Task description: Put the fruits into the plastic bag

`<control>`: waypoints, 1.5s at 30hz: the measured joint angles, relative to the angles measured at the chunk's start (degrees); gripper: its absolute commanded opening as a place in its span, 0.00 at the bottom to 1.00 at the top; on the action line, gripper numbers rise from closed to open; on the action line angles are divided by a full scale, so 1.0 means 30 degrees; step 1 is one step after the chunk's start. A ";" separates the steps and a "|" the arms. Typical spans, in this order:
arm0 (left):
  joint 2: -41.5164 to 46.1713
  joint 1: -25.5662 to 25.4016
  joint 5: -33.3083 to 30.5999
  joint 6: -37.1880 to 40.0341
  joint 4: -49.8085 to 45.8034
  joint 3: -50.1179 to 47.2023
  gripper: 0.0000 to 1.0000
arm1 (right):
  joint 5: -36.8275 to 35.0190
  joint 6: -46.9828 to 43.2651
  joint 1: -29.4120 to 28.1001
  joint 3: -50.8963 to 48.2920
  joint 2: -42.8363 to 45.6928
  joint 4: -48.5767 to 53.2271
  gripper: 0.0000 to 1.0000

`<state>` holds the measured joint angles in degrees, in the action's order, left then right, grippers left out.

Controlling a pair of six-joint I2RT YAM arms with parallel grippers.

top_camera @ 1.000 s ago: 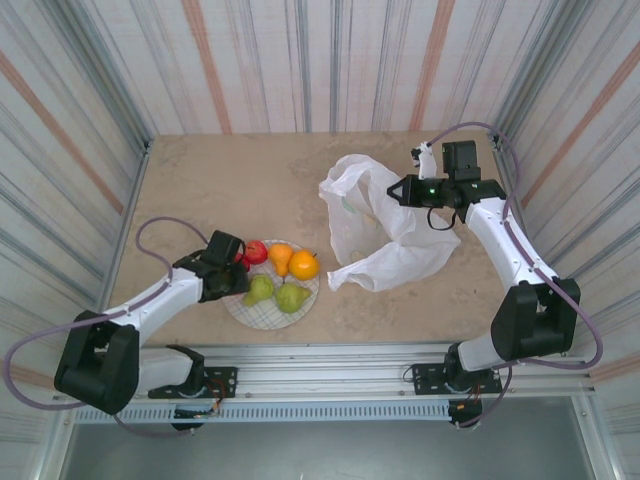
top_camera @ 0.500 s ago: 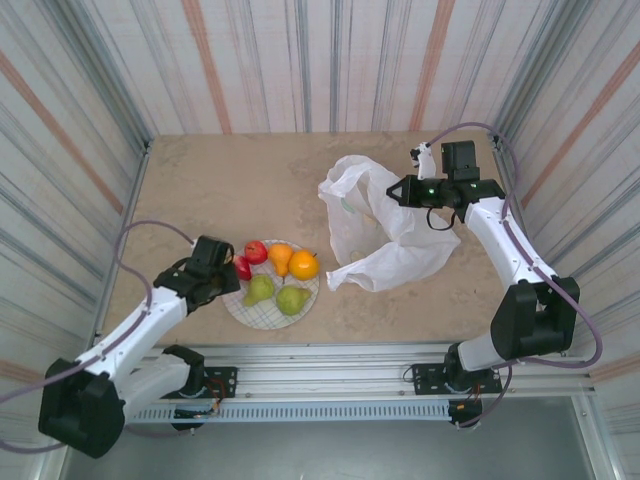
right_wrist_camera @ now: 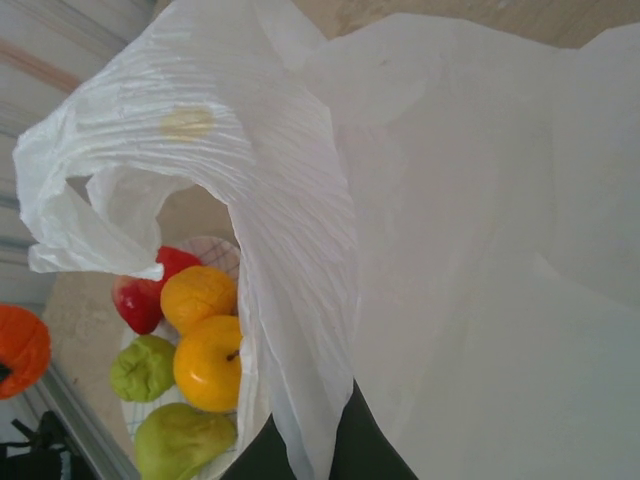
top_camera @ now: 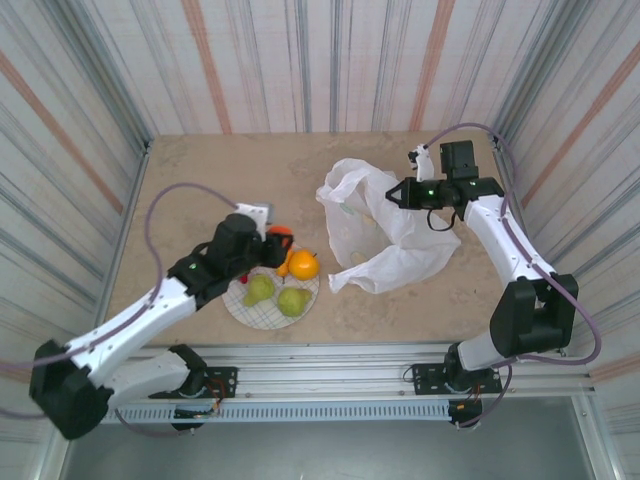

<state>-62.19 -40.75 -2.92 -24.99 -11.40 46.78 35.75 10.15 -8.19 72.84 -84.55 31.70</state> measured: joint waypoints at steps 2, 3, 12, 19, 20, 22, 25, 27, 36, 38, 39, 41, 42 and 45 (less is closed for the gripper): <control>-0.1741 -0.0867 0.0284 0.0801 0.1180 0.0991 0.43 | 0.0182 -0.0379 -0.0138 0.0466 0.0000 0.0510 0.00; -0.2601 -0.1377 0.0466 0.1253 0.1807 0.1486 0.43 | 0.0291 -0.0619 -0.0262 0.0787 0.0000 0.0765 0.00; -0.5566 -0.3483 0.1268 0.3002 0.5770 0.2251 0.43 | 0.1792 -0.2805 -0.2120 0.4007 -0.0554 0.3228 0.00; -0.6608 -0.3475 0.1005 0.3993 0.7315 0.2251 0.43 | 0.2273 -0.3993 -0.2419 0.4284 -0.0597 0.4641 0.00; -0.6798 -0.3475 0.0976 0.4109 0.7453 0.2251 0.43 | 0.2149 -0.4073 -0.2404 0.4233 -0.0561 0.4692 0.00; -0.7220 -0.3475 0.0991 0.4320 0.7854 0.2251 0.43 | 0.2047 -0.4116 -0.2339 0.3854 -0.0357 0.4605 0.00; -0.8313 -0.3475 0.1144 0.4481 0.8830 0.2259 0.43 | 0.2033 -0.4095 -0.2084 0.2973 0.0022 0.4510 0.00; -0.9275 -0.3475 0.1319 0.4605 0.9522 0.2280 0.43 | 0.2040 -0.4058 -0.1851 0.2397 0.0168 0.4357 0.00; -1.4214 -0.3912 0.1559 0.5778 1.1300 0.4838 0.44 | 0.2710 -0.3184 -0.0874 0.1443 0.0197 0.3162 0.00; -1.5008 -0.4073 0.1450 0.5938 1.1489 0.5632 0.45 | 0.3075 -0.2761 -0.0707 0.1195 0.0233 0.2630 0.00; -1.5351 -0.4087 0.1443 0.5996 1.1599 0.5960 0.45 | 0.3206 -0.2550 -0.0634 0.1064 0.0255 0.2426 0.00; -1.6043 -0.4204 0.1370 0.6127 1.1795 0.6564 0.45 | 0.3504 -0.2149 -0.0503 0.0882 0.0262 0.2120 0.00; -1.6371 -0.4211 0.1297 0.6200 1.1868 0.6819 0.45 | 0.3570 -0.1982 -0.0452 0.0852 0.0262 0.1982 0.00; -1.7274 -0.4335 0.1166 0.6280 1.1985 0.7278 0.46 | 0.3767 -0.1355 -0.0204 0.0816 0.0270 0.1472 0.00</control>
<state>-114.02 -53.76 0.58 -6.15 24.56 68.62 47.05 6.09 -8.80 75.29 -83.74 36.12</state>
